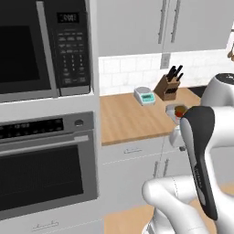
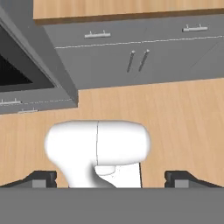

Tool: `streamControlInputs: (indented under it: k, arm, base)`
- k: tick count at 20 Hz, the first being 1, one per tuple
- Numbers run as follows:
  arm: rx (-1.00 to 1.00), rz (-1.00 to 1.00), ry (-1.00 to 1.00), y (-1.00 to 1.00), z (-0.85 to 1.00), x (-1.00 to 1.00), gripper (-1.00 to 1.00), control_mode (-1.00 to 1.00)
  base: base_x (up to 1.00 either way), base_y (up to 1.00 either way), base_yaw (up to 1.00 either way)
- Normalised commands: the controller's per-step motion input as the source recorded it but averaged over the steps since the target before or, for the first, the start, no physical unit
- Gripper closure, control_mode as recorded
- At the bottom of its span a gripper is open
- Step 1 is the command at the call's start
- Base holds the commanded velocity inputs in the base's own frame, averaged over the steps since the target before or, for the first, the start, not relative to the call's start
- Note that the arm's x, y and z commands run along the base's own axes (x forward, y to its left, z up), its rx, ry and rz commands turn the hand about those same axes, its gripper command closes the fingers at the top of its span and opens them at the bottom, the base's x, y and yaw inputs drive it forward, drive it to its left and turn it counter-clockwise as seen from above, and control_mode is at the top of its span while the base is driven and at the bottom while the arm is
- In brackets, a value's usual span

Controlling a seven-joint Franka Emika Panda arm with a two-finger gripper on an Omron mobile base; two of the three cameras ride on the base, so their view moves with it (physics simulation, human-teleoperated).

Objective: Take the meat container that has the steak and place it on the second highest rack of the freezer. Then take the vegetable container that has the tomato and avocado and place it on the highest rack of the freezer.

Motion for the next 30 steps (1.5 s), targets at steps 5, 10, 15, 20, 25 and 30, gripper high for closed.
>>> streamControlInputs:
  k: [5,10,15,20,25,30]
  arm:
    - [0.0,0.0,0.0,0.0,0.0,0.0,-1.0,1.0]
    - [0.0,0.0,0.0,0.0,0.0,0.0,-1.0,1.0]
    - [0.0,0.0,0.0,0.0,0.0,0.0,-1.0,1.0]
    - [0.0,0.0,0.0,0.0,0.0,0.0,-1.0,1.0]
    - [0.0,0.0,0.0,0.0,0.0,0.0,-1.0,1.0]
    - [0.0,0.0,0.0,0.0,0.0,0.0,-1.0,1.0]
  base:
    - [0.61,-0.45,0.0]
    - [0.54,-0.01,0.0]
    - [0.6,-0.19,0.0]
    - [0.42,-0.4,0.02]
    - [0.46,-0.01,0.0]
    - [0.25,-0.15,0.0]
